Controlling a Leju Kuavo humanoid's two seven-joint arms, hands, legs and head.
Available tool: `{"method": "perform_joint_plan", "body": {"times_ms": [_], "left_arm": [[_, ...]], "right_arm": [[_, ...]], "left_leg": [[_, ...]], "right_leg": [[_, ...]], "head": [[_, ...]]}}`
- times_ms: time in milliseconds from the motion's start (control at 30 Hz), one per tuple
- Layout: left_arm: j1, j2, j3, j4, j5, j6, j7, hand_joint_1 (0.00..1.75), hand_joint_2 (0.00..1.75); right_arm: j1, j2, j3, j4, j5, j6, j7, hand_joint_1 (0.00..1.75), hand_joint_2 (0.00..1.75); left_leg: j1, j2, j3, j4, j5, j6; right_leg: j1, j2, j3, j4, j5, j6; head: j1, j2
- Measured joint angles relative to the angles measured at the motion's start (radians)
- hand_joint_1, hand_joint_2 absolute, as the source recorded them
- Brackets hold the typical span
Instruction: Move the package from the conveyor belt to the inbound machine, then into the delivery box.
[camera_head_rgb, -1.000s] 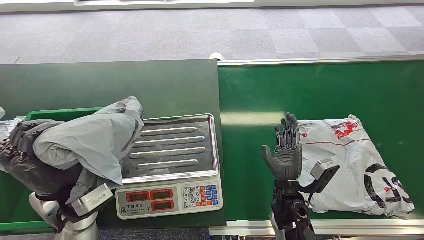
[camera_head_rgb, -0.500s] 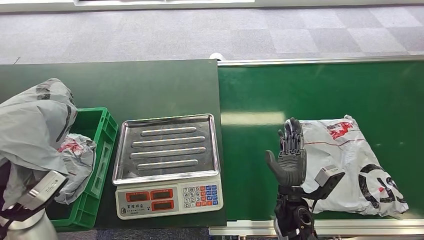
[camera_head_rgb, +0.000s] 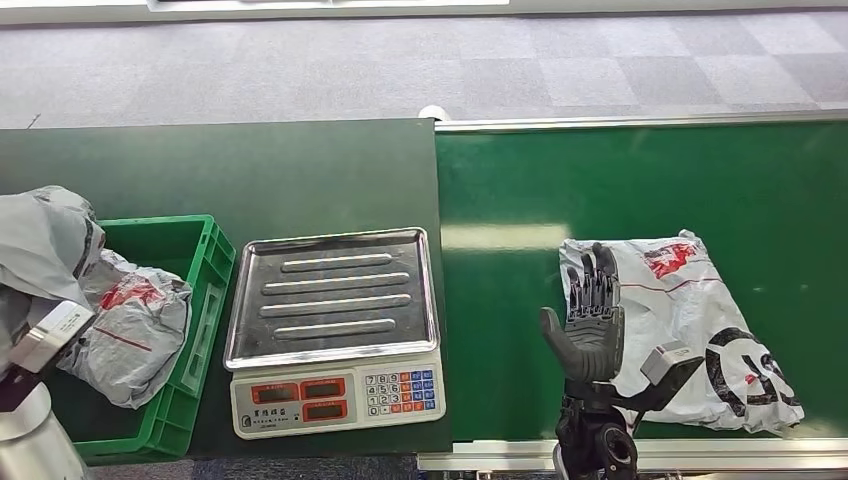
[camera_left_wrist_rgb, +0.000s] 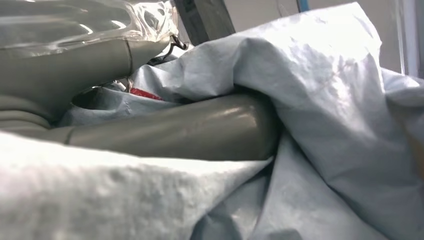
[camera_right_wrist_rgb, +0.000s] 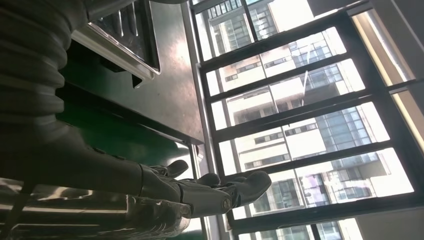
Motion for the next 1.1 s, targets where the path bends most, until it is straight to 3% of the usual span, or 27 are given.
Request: {"method": "perform_joint_plan", "body": {"times_ms": [433,600,700,833,900,967,1100], "left_arm": [[-0.078,0.024,0.166,0.284,-0.263,0.000,0.003,1.75,0.00],[-0.102,0.029,0.211,0.395,-0.364,0.000,0.062,1.75,0.00],[-0.104,0.050,0.208,0.448,-0.450,0.000,0.193,1.75,0.00],[-0.065,0.142,0.096,0.526,-0.503,0.000,0.530,1.67,0.00],[-0.045,0.196,0.019,0.574,-0.504,0.000,0.655,1.59,0.00],[-0.033,0.243,-0.054,0.619,-0.505,0.000,0.722,1.46,0.00],[-0.018,0.298,-0.153,0.683,-0.505,0.000,0.783,0.03,0.00]], "right_arm": [[0.009,0.003,-0.023,-0.012,0.021,0.011,0.002,0.00,1.75],[0.017,-0.002,-0.023,-0.028,-0.023,-0.031,0.009,0.00,1.75],[0.020,-0.003,-0.024,-0.032,-0.014,-0.022,0.011,0.00,1.75],[0.026,0.002,-0.034,-0.038,0.012,0.000,0.014,0.00,1.75],[0.027,0.005,-0.039,-0.040,0.018,0.006,0.015,0.00,1.75],[0.027,0.008,-0.044,-0.041,0.022,0.010,0.018,0.00,1.75],[0.028,0.015,-0.054,-0.042,0.028,0.014,0.020,0.00,1.75]], "left_leg": [[0.000,0.001,-0.001,0.000,0.000,0.000],[0.000,0.001,-0.001,0.000,0.000,0.000],[0.000,0.001,-0.001,0.000,0.000,0.000],[0.000,0.001,-0.001,0.000,0.000,0.000],[0.000,0.001,-0.001,0.000,0.000,0.000],[0.000,0.001,-0.001,0.000,0.000,0.000],[0.000,0.001,-0.001,0.000,0.000,0.000]], "right_leg": [[0.000,0.001,-0.001,0.000,0.000,0.000],[0.000,0.001,-0.001,0.000,0.000,0.000],[0.000,0.001,-0.001,0.000,0.000,0.000],[0.000,0.001,-0.002,0.000,0.000,0.000],[0.000,0.000,-0.001,0.000,0.000,0.000],[0.000,0.000,-0.001,0.000,0.000,0.000],[0.000,0.001,-0.001,0.000,0.000,0.000]], "head": [[0.000,0.000],[0.000,0.000],[0.000,0.000],[0.000,0.000],[0.000,0.000],[0.000,0.000],[0.000,0.000]]}}
